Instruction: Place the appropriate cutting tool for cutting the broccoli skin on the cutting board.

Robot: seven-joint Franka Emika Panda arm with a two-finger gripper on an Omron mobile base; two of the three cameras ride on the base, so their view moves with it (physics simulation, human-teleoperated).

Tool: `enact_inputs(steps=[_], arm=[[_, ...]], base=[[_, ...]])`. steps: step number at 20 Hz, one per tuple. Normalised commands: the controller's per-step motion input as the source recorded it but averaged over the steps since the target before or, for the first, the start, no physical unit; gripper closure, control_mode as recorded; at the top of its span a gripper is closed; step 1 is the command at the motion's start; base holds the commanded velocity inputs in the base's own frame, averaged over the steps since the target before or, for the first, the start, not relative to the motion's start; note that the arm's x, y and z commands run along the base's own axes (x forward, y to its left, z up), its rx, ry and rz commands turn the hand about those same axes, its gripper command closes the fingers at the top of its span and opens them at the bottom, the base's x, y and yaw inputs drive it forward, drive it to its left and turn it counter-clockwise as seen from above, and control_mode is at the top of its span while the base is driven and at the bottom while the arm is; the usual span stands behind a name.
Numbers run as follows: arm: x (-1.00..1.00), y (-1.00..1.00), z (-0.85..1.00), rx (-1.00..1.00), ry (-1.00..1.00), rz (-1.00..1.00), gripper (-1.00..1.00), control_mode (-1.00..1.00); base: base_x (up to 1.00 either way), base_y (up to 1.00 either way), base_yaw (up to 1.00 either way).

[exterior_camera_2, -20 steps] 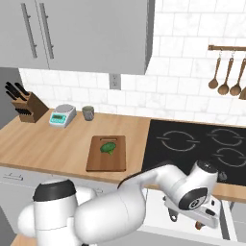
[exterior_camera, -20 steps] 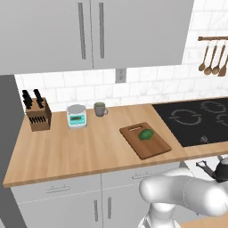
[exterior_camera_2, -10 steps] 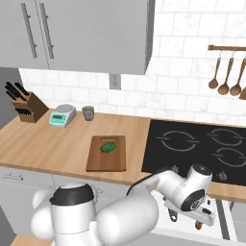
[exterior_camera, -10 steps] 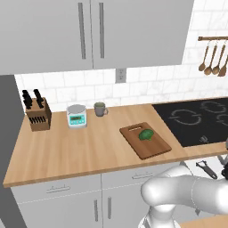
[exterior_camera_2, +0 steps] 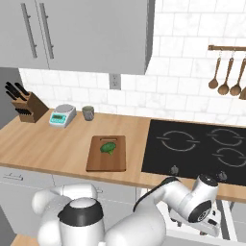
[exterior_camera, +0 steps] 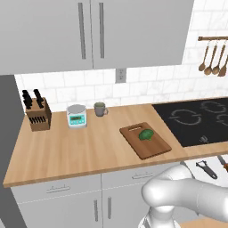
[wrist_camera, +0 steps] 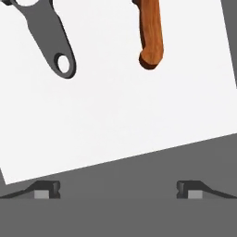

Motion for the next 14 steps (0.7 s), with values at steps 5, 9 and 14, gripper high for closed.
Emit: enact_inputs(steps=[5,9,14], arm=[[-0.05,0.0,-0.05,0.0,0.0,0.03,-1.0,-1.0],[-0.5,-0.04,-0.03,0.0,0.0,0.03,-1.0,-1.0],[-0.55,-0.01,0.0,0.0,0.01,0.0,-1.0,-1.0]], base=[[0.0,0.0,0.0],[0.0,0.0,0.0],[0.0,0.0,0.0]])
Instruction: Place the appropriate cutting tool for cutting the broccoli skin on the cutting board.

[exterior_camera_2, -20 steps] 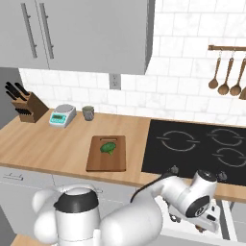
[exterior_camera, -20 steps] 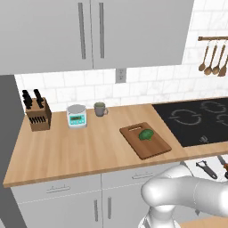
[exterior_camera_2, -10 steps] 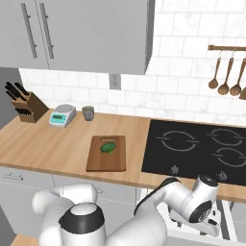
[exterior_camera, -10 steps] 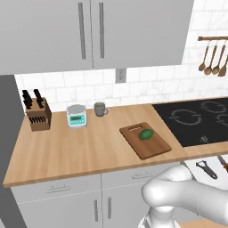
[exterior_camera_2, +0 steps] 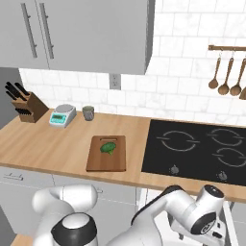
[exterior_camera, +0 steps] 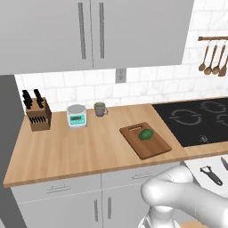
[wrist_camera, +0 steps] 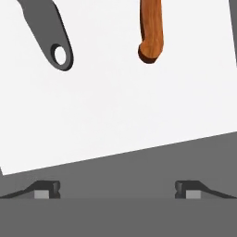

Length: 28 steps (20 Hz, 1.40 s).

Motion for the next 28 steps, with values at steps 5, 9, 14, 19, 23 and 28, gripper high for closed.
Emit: enact_inputs(steps=[5,9,14,19,23,28], arm=[[-0.26,0.0,0.0,0.0,0.01,0.0,-1.0,-1.0],[0.72,0.0,0.01,0.0,0.0,0.0,-1.0,-1.0],[1.0,0.0,0.0,-0.01,0.0,0.0,-1.0,-1.0],[0.56,-0.3,-0.04,-0.04,0.0,0.0,-1.0,-1.0],[0.0,-0.21,-0.26,-0.05,0.0,0.0,-1.0,-1.0],[0.0,-0.3,-0.22,-0.05,0.0,0.0,-1.0,-1.0]], base=[[0.0,0.0,0.0],[0.0,0.0,0.0],[0.0,0.0,0.0],[0.0,0.0,0.0],[0.0,0.0,0.0],[0.0,0.0,0.0]])
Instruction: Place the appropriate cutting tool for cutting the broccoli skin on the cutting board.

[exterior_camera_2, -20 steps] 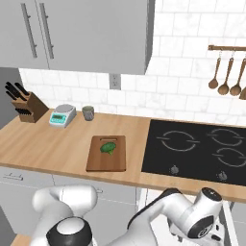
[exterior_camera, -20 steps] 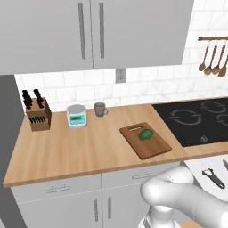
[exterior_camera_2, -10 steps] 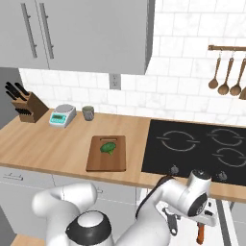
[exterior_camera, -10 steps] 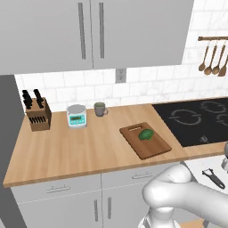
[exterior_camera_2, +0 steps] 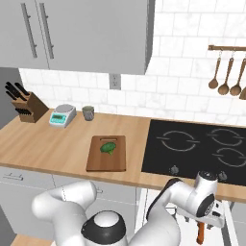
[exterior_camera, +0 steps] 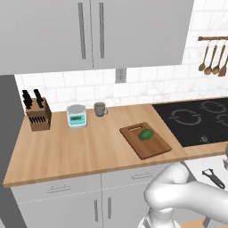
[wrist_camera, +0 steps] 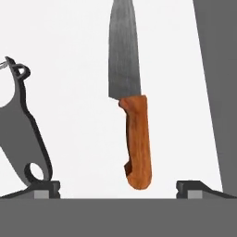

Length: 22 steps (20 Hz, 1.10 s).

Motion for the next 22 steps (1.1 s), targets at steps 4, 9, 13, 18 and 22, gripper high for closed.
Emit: enact_inputs(steps=[4,9,13,18,22], arm=[[0.04,-0.02,-0.23,-0.02,0.0,0.0,-1.0,-1.0],[0.03,0.0,-0.27,0.0,0.0,0.0,-1.0,-1.0],[0.09,0.0,-0.27,0.0,0.0,0.0,-1.0,-1.0],[0.07,-0.11,-0.17,0.0,0.0,0.0,-1.0,-1.0],[0.01,-0.1,-0.17,0.0,0.0,0.0,-1.0,-1.0]], base=[[0.0,0.0,0.0],[0.0,0.0,0.0],[0.0,0.0,0.0],[0.0,0.0,0.0],[0.0,0.0,0.0]])
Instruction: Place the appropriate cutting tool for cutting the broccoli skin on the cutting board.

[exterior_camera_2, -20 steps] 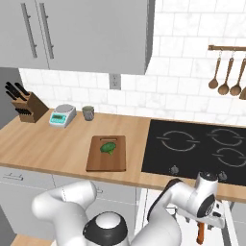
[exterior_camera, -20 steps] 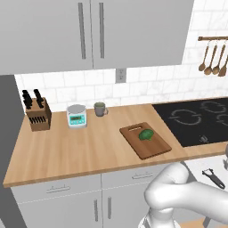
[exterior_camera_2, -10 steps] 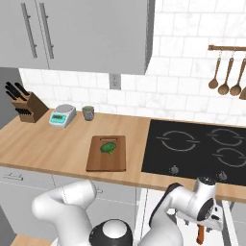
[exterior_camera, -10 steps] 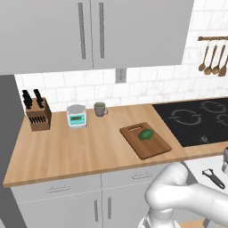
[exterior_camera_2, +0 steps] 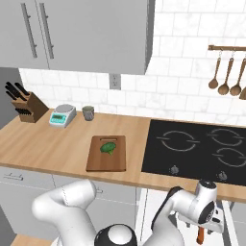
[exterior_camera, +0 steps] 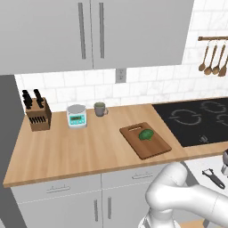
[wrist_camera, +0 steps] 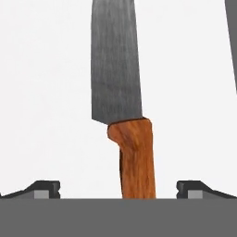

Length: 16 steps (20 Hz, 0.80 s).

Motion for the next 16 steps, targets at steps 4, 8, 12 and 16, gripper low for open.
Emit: enact_inputs(steps=[4,8,12,16], arm=[[0.02,-0.01,-0.2,0.0,0.0,0.0,-1.0,-1.0],[0.04,0.0,-0.13,0.0,0.0,0.0,-1.0,-1.0],[0.05,-0.01,-0.04,0.0,0.0,0.0,-1.0,-1.0],[-0.04,-0.01,0.0,0.0,0.0,0.0,1.0,-1.0]], base=[[0.0,0.0,0.0],[0.0,0.0,0.0],[0.0,0.0,0.0],[0.0,0.0,0.0]])
